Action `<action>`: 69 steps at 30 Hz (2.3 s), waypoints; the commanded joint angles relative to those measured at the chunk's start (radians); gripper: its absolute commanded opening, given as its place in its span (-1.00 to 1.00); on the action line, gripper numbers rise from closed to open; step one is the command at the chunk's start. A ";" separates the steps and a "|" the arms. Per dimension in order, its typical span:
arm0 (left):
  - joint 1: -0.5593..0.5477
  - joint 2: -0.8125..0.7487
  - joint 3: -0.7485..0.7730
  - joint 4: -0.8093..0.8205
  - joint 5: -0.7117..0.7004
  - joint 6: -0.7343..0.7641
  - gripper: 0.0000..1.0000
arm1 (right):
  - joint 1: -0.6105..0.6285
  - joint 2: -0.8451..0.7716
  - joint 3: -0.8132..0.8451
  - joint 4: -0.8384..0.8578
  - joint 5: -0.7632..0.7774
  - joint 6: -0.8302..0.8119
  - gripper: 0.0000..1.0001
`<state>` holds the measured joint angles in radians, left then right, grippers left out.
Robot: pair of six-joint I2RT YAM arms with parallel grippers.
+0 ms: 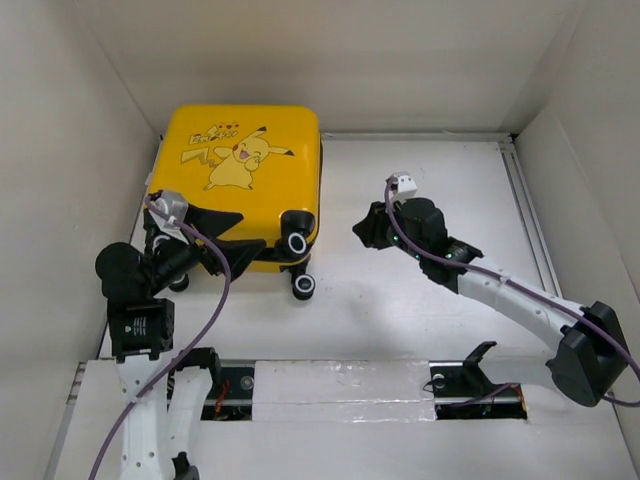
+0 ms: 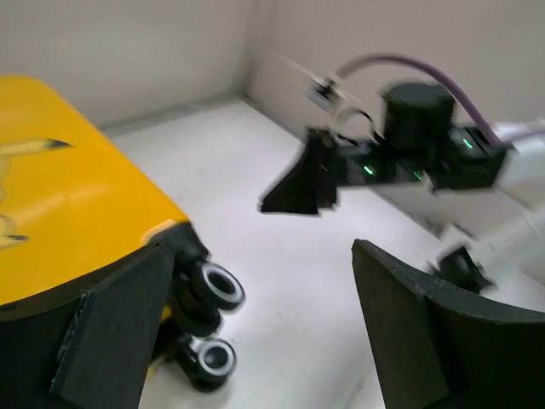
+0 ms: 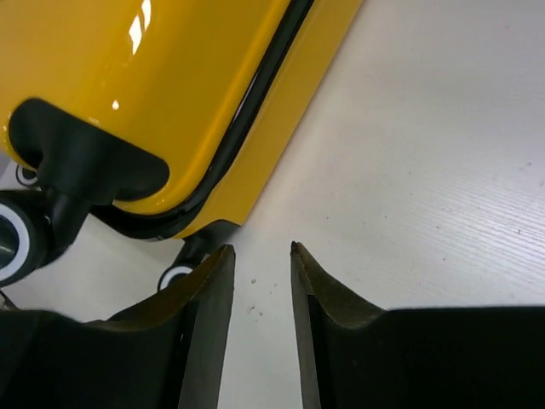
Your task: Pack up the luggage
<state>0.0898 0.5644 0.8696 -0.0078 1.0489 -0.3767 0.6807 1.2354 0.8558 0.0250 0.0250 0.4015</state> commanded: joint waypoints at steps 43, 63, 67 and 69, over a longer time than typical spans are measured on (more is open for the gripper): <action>-0.180 0.883 -0.086 0.167 -1.006 -0.522 -0.81 | -0.181 0.582 0.402 0.164 -0.025 0.043 -1.00; -0.983 0.071 -0.146 -0.180 -2.010 -0.597 0.12 | -0.546 0.448 0.707 -0.115 -0.086 -0.023 0.22; -0.905 0.211 -0.056 0.205 -2.041 -0.295 0.17 | -0.560 0.201 0.495 -0.088 -0.010 0.000 -0.21; -0.842 0.320 0.041 0.264 -1.974 -0.225 0.22 | -0.537 0.091 0.294 -0.062 0.045 0.034 -0.99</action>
<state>-0.8127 0.7383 0.8242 0.0463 -0.8951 -0.8051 0.1322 1.4494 1.3052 -0.0441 0.0063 0.3878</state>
